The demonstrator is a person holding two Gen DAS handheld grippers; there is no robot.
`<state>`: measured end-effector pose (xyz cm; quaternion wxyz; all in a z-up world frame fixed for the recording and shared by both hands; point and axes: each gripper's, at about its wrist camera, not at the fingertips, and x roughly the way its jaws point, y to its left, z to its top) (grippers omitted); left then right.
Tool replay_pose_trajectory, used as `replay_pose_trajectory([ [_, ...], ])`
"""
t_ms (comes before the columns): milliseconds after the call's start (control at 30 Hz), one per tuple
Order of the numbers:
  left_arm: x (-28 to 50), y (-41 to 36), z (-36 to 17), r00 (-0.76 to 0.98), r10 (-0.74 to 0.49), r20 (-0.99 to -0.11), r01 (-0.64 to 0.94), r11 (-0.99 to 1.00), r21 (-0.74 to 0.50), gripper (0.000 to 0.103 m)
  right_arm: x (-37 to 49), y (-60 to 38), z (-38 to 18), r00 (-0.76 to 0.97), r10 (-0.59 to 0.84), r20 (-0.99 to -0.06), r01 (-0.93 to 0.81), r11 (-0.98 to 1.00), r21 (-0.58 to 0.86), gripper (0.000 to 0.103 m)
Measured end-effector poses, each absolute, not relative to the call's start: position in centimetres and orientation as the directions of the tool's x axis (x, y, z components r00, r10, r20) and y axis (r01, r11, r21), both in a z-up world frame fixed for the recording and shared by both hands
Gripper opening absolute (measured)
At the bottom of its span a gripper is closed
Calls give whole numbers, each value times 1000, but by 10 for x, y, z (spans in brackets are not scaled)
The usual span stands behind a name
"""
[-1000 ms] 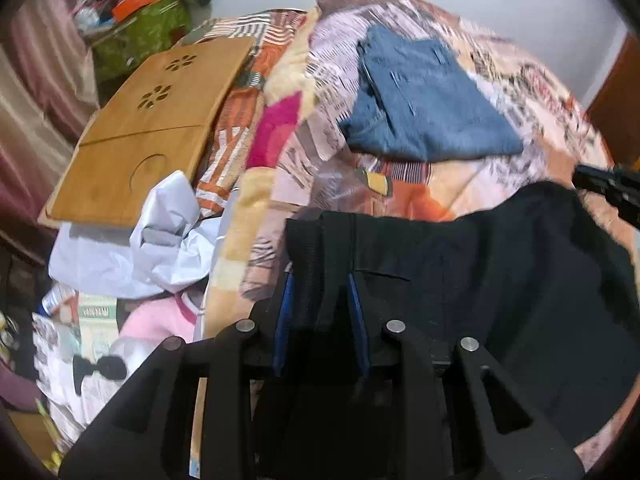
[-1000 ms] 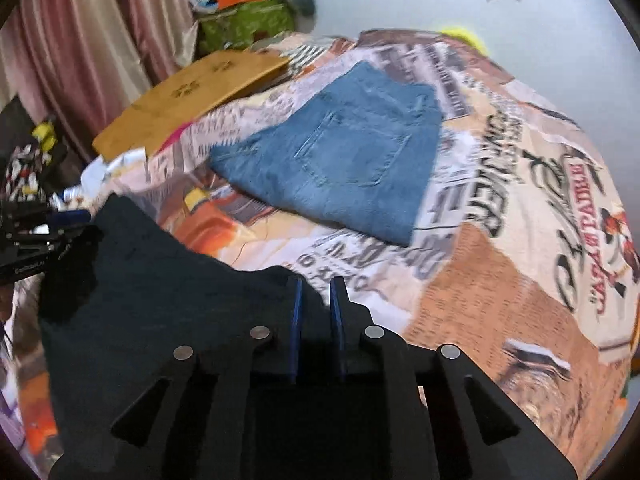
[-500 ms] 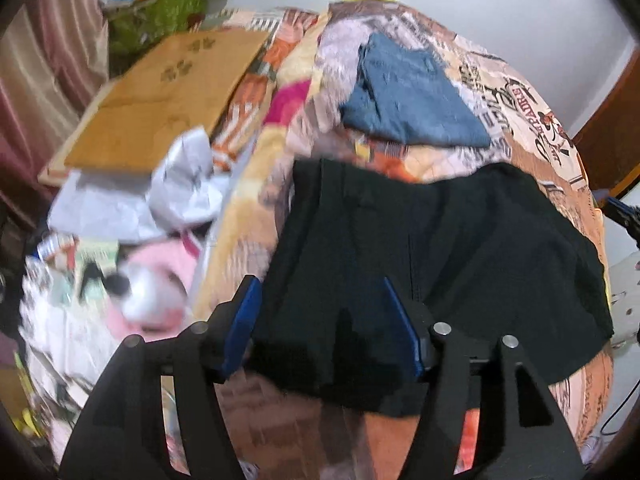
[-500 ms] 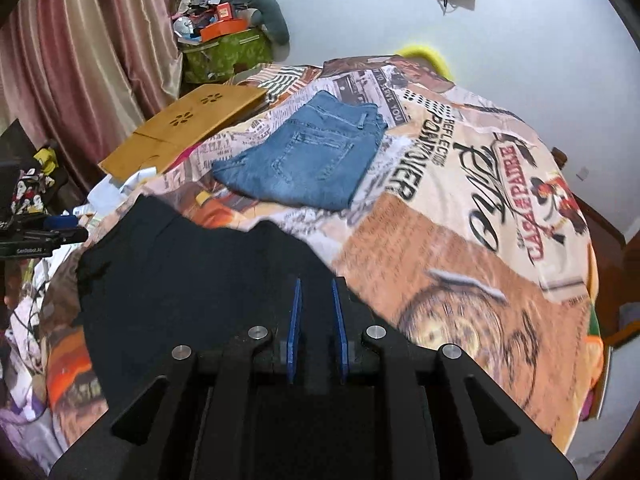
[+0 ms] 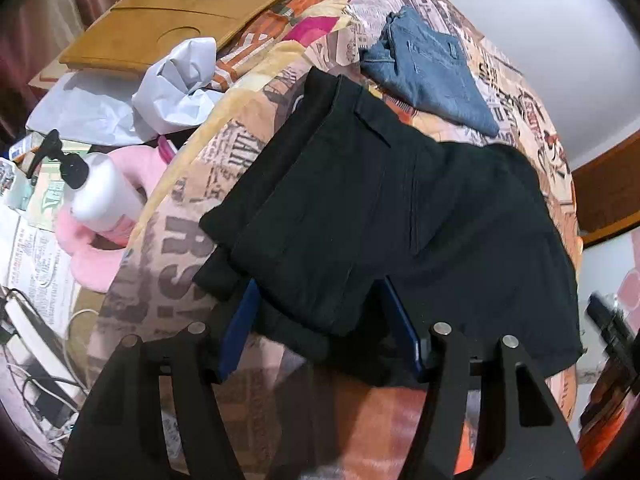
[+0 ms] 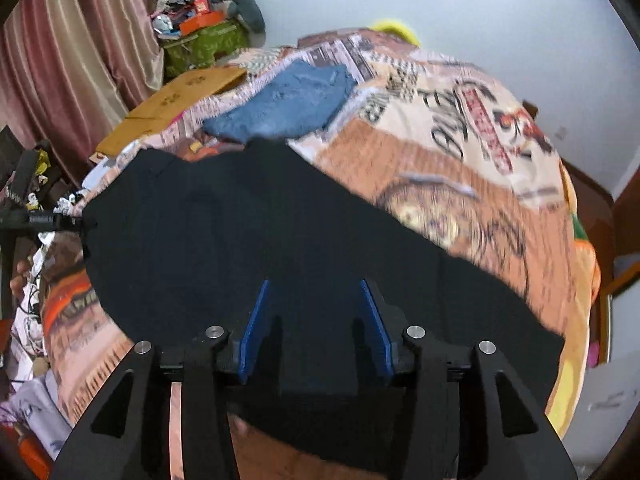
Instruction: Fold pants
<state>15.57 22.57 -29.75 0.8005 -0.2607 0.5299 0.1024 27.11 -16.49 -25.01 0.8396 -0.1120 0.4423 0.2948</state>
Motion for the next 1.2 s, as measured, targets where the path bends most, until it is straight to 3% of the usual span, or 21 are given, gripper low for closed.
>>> replay_pose_trajectory([
  [67, 156, 230, -302, 418, -110, -902, -465, 827, -316, 57, 267, -168, -259, 420, 387, -821, -587, 806, 80, 42],
  [100, 156, 231, -303, 419, -97, -903, -478, 822, -310, 43, 265, -170, -264, 410, 384, -827, -584, 807, 85, 42],
  [200, 157, 230, -301, 394, -12, -919, -497, 838, -224, 17, 259, -176, -275, 406, 392, -826, -571, 814, 106, 44],
  [367, 148, 227, -287, 428, 50, -902, -482, 857, -182, 15, 262, -184, -278, 386, 423, -819, -534, 827, 176, 48],
  [567, 136, 222, -269, 456, 99, -885, -470, 871, -145, 15, 258, -183, -279, 391, 428, -815, -542, 823, 172, 48],
  [767, 137, 218, -303, 380, 72, -922, -455, 882, -119, 20, 260, -183, -278, 384, 421, -822, -537, 826, 172, 48],
  [933, 140, 205, -281, 376, 158, -913, -405, 914, -9, 24, 259, -180, -266, 389, 405, -827, -552, 822, 143, 48],
  [1033, 144, 195, -259, 426, 150, -892, -363, 932, -17, 26, 260, -175, -253, 401, 434, -807, -561, 813, 159, 48],
  [1167, 160, 176, -234, 510, 54, -859, -283, 953, -108, 54, 264, -157, -240, 406, 472, -783, -585, 792, 174, 48],
  [1200, 165, 170, -232, 525, 36, -850, -262, 957, -122, 57, 266, -149, -238, 400, 482, -780, -596, 783, 178, 48],
])
